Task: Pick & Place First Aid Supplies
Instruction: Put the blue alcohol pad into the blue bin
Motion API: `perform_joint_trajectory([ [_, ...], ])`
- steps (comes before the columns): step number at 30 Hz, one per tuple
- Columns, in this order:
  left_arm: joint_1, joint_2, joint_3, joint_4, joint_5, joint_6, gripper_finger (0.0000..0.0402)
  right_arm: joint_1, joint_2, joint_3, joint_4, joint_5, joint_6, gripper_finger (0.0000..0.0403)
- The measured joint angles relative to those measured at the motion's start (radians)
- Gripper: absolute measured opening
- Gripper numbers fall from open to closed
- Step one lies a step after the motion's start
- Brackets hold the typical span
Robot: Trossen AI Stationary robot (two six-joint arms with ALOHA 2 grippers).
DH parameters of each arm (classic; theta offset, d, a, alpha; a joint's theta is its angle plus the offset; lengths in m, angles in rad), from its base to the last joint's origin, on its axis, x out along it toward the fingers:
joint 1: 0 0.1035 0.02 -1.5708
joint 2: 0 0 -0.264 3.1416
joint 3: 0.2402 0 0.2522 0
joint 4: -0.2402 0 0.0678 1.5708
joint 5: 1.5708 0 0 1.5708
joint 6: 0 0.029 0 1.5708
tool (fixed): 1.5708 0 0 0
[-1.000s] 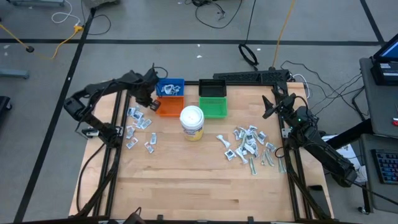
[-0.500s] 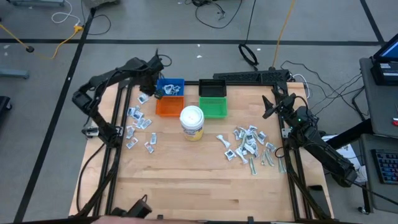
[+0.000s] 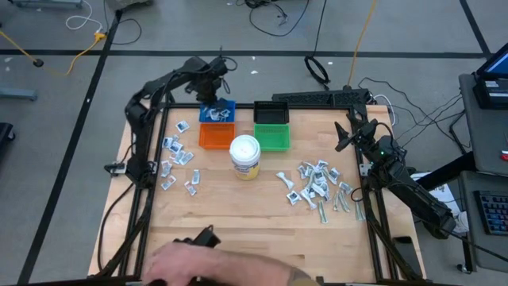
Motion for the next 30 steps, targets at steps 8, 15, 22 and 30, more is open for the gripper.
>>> perform_joint_trajectory([
  [8,-0.027,0.116,0.101,0.003,0.002,0.01,0.0023,0.0,0.0,0.0,0.0,0.0,0.0,0.0271],
  [15,-0.033,0.116,0.103,0.003,0.002,0.035,0.0072,0.0,0.0,0.0,0.0,0.0,0.0,0.0272],
  [22,-0.033,0.116,0.103,0.001,0.004,0.024,0.0169,0.0,0.0,0.0,0.0,0.0,0.0,0.027],
  [30,-0.024,0.103,0.104,-0.049,0.012,-0.104,0.0274,0.0,0.0,0.0,0.0,0.0,0.0,0.0271],
])
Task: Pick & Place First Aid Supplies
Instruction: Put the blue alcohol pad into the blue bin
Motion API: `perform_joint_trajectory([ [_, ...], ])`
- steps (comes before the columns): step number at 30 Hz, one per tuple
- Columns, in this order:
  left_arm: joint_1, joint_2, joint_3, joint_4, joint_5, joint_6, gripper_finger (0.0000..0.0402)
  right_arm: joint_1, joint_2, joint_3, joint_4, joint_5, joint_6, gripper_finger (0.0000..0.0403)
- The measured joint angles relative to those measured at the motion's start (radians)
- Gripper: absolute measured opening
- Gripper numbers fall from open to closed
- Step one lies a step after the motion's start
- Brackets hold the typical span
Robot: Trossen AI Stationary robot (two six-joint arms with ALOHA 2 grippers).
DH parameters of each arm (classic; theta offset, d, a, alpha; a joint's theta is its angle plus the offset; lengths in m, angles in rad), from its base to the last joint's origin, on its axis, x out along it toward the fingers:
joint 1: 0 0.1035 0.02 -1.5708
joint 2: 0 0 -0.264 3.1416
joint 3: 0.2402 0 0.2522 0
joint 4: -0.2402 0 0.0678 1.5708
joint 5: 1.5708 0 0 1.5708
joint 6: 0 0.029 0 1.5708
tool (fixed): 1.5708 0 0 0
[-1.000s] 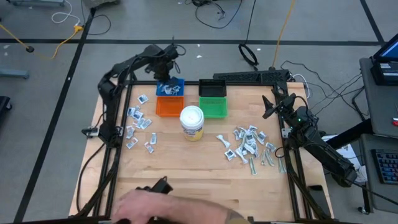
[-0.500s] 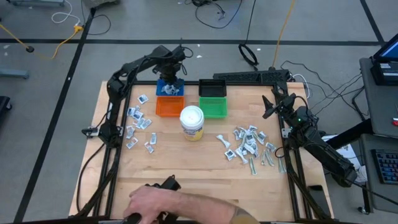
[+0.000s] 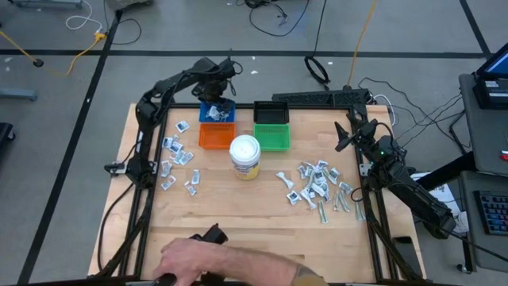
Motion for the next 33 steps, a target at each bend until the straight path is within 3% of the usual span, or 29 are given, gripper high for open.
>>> perform_joint_trajectory([
  [9,0.028,-0.041,0.0,-0.032,0.021,-0.058,0.0319,0.0,0.0,0.0,0.0,0.0,0.0,0.0272],
  [18,0.07,-0.092,-0.016,-0.052,0.019,-0.074,0.0318,0.0,0.0,0.0,0.0,0.0,0.0,0.0273],
  [33,0.152,-0.341,-0.441,0.086,0.015,-0.222,0.0308,0.0,0.0,0.0,0.0,0.0,0.0,0.027],
])
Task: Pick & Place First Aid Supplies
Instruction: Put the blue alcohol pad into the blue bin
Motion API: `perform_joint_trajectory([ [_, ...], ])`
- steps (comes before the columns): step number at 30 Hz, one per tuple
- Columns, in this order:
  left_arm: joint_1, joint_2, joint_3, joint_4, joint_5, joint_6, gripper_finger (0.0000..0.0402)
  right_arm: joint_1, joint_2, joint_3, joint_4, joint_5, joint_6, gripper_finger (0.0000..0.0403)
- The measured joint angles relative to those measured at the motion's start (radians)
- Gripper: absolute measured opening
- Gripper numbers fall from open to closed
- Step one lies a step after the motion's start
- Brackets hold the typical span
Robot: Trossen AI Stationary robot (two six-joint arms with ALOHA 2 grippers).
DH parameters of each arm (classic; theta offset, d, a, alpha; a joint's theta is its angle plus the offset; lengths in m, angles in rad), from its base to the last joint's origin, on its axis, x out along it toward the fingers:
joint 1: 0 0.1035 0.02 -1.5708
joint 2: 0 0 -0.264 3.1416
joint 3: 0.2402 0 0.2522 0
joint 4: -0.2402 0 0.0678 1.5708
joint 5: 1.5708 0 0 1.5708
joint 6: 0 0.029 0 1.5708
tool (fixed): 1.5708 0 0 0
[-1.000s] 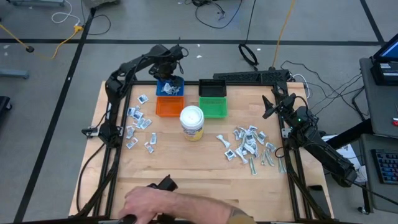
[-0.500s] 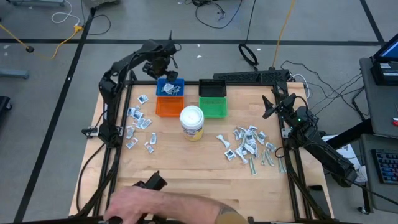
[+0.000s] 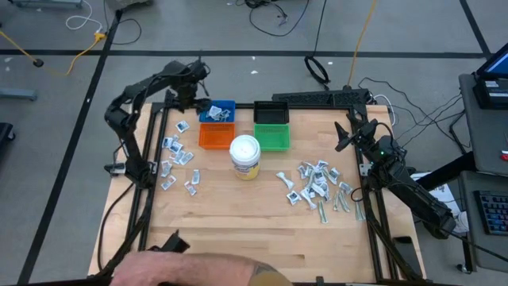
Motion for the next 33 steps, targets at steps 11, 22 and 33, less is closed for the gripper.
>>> perform_joint_trajectory([
  [11,0.056,-0.146,-0.212,0.053,-0.001,-0.009,0.0302,0.0,0.0,0.0,0.0,0.0,0.0,0.027],
  [22,0.059,-0.139,-0.343,0.243,-0.054,-0.055,0.0302,0.0,0.0,0.0,0.0,0.0,0.0,0.027],
  [33,0.035,-0.085,-0.383,0.362,-0.133,-0.111,0.0281,0.0,0.0,0.0,0.0,0.0,0.0,0.0271],
])
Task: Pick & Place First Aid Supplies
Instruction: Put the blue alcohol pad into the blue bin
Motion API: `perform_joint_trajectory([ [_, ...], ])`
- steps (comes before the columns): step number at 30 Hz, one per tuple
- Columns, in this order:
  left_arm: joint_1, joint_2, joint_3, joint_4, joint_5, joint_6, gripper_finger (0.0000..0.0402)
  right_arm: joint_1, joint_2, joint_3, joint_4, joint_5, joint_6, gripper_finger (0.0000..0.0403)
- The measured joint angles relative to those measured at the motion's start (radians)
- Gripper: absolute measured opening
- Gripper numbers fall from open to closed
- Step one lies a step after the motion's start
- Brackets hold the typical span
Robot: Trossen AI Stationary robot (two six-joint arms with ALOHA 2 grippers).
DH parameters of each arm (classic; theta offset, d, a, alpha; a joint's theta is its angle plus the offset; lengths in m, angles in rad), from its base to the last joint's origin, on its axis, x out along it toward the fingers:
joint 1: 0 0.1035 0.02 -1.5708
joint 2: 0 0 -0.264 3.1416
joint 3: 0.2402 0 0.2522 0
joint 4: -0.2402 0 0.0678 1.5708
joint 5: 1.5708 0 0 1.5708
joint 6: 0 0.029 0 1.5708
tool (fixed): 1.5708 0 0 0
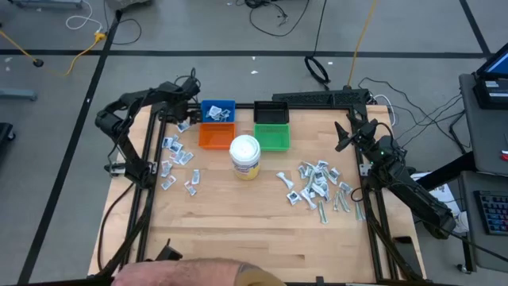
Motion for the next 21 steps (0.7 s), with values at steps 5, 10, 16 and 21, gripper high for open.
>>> perform_joint_trajectory([
  [5,0.0,0.005,0.0,0.007,-0.019,-0.025,0.0274,0.0,0.0,0.0,0.0,0.0,0.0,0.0274],
  [10,0.0,0.005,0.0,-0.002,-0.01,-0.067,0.0275,0.0,0.0,0.0,0.0,0.0,0.0,0.0271],
  [16,-0.008,0.005,-0.008,0.005,0.009,-0.149,0.0266,0.0,0.0,0.0,0.0,0.0,0.0,0.0271],
  [21,-0.027,0.005,-0.022,0.01,-0.018,-0.14,0.0254,0.0,0.0,0.0,0.0,0.0,0.0,0.0271],
])
